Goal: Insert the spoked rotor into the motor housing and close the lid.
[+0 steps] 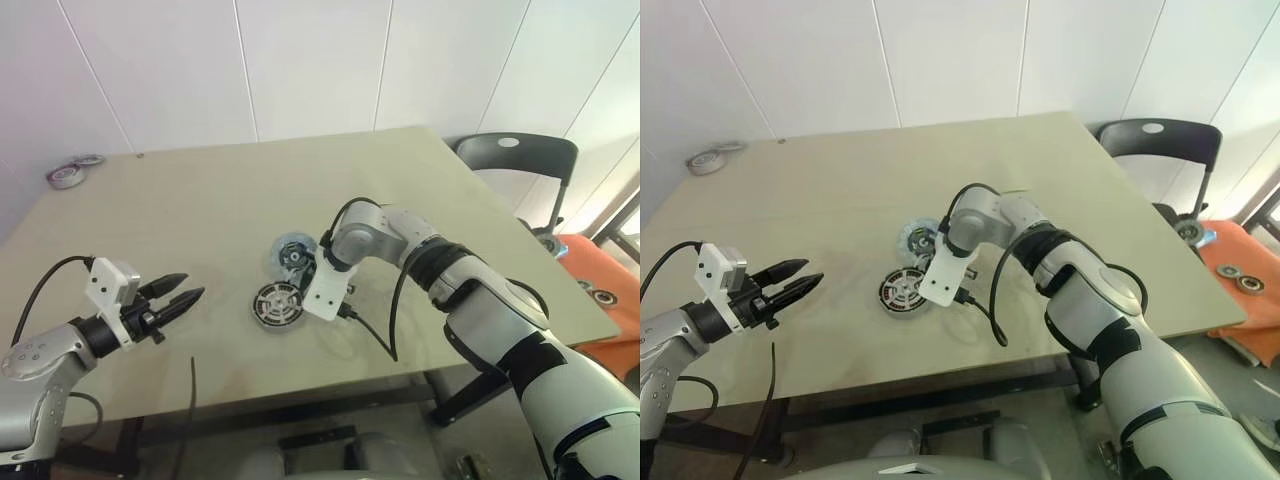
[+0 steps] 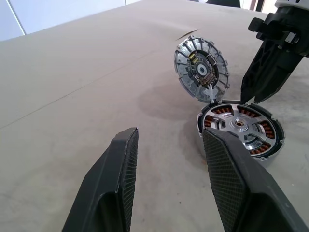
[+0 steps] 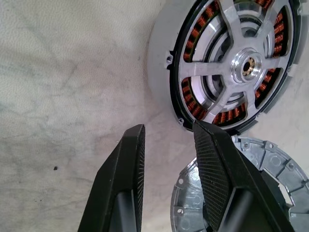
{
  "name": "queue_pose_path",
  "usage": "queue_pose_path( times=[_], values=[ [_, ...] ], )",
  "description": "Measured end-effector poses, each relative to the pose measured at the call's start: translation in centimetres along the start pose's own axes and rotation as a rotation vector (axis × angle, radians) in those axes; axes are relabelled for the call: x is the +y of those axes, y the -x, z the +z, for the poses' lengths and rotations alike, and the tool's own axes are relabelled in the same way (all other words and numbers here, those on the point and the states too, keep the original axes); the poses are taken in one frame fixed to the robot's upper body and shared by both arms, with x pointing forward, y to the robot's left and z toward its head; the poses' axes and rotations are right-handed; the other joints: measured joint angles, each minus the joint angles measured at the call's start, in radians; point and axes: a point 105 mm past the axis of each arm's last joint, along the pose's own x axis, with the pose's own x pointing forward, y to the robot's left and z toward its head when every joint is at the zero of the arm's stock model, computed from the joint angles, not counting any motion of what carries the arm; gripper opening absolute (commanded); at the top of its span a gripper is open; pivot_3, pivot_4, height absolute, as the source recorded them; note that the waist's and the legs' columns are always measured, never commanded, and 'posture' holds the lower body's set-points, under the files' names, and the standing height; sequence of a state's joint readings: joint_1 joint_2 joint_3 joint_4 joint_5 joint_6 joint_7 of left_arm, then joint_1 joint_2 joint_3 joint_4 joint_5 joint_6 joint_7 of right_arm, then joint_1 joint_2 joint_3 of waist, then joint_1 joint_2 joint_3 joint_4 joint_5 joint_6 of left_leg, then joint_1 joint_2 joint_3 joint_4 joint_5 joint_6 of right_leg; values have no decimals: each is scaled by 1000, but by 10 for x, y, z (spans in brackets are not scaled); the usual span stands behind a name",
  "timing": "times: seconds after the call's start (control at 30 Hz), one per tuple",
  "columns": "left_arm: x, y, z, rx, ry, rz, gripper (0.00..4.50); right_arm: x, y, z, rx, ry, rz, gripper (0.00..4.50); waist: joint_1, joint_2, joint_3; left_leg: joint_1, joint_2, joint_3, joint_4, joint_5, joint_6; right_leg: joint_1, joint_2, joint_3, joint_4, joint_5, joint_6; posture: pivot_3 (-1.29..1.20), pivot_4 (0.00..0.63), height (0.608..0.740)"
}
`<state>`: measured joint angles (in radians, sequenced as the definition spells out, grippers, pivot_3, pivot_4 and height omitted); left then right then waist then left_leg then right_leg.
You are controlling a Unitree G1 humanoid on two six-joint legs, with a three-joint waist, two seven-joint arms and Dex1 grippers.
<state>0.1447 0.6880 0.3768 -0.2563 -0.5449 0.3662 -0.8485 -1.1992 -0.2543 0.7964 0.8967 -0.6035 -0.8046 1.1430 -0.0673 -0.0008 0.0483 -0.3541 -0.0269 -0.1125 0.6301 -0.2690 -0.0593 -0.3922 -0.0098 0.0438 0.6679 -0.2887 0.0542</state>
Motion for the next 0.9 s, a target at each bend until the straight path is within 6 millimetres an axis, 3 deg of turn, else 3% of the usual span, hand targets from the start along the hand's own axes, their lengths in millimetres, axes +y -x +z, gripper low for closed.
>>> queue_pose_path(
  times=[0.7,0.8,0.9],
  values=[
    [0,2,-5,11,13,15,2263,-1,-3,14,-40,65,25,1658,-1,0,0,1,0,0,0,0,0,1,0,0,0,0,0,0,0,740],
    [0,2,-5,11,13,19,2263,-2,-4,18,-59,70,20,1008,-1,0,0,1,0,0,0,0,0,1,0,0,0,0,0,0,0,740],
    [1,2,-5,11,13,24,2263,-3,-4,22,-78,80,15,24,-1,-1,-1,3,0,0,0,0,0,3,0,0,0,0,0,0,0,740]
  ],
)
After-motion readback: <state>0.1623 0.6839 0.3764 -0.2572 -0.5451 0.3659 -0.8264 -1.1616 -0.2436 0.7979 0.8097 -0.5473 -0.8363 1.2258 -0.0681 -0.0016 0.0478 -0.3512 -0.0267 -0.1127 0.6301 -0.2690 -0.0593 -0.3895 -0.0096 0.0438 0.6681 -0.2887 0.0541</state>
